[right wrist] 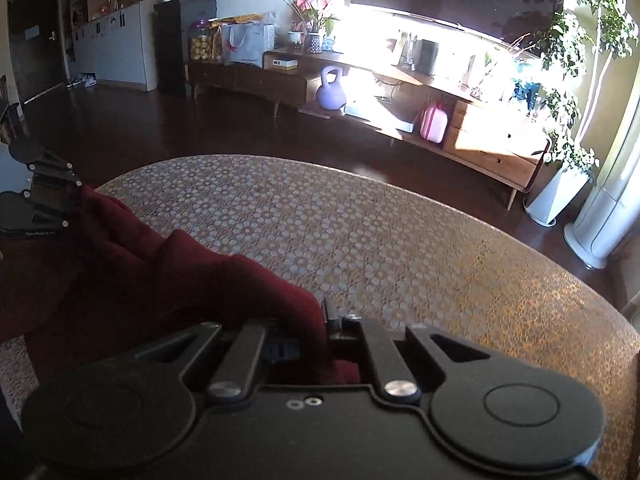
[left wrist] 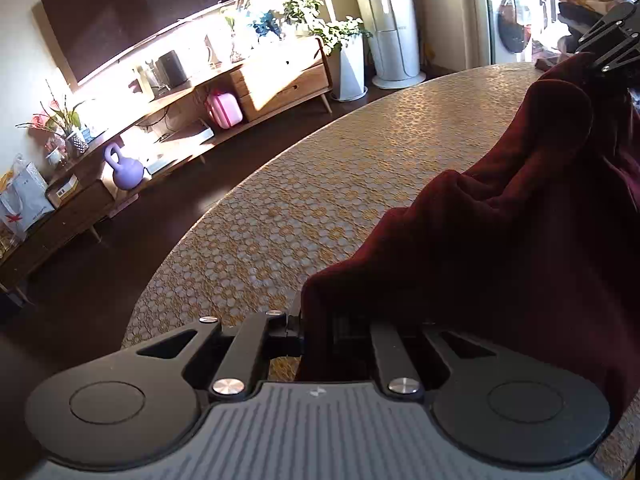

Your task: Fold clothes

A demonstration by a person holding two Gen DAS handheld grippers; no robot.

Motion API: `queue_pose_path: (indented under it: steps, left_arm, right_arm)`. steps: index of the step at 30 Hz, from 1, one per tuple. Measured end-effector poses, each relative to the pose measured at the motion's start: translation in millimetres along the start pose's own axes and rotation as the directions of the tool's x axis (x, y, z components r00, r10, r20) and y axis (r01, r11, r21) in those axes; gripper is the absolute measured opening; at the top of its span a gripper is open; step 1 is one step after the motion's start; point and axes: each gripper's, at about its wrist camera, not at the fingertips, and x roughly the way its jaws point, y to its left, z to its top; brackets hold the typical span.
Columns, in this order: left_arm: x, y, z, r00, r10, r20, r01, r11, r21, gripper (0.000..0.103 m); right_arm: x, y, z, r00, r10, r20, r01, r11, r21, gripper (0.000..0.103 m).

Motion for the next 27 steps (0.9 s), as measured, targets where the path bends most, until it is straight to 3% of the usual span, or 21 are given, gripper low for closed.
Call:
queue_pose_path:
  steps: [10,16,22,25,27]
  left_arm:
    - [122.5,11.8,62.1,0.992,0.094,-0.090,-0.089,0.995,0.052,0.011]
    - [174.0,5.1,58.0,0.983,0.095,-0.155,-0.090,0.995,0.043,0.011]
    - [182.3,-0.6,54.1,0.986,0.087,-0.146,-0.077,0.994,0.073,0.013]
    - [172.2,1.4,57.1,0.991,0.079,-0.107,-0.072,0.995,0.070,0.022]
    - [160.8,3.6,62.0,0.995,0.078,-0.059,-0.074,0.995,0.063,0.038]
  right_arm:
    - [115.9,-42.3,31.8,0.990,-0.111,-0.087,0.109,0.994,-0.026,0.103]
    - [172.7,-63.8,15.8,0.983,-0.083,-0.165,0.086,0.996,0.013,0.103]
    - [184.2,-67.9,-3.1,0.984,-0.050,-0.172,0.053,0.998,0.014,0.103]
    - [163.3,-63.6,-6.7,0.993,-0.061,-0.097,0.059,0.998,-0.030,0.103]
    - [141.8,-62.3,-5.0,0.998,-0.058,-0.034,0.057,0.997,-0.044,0.103]
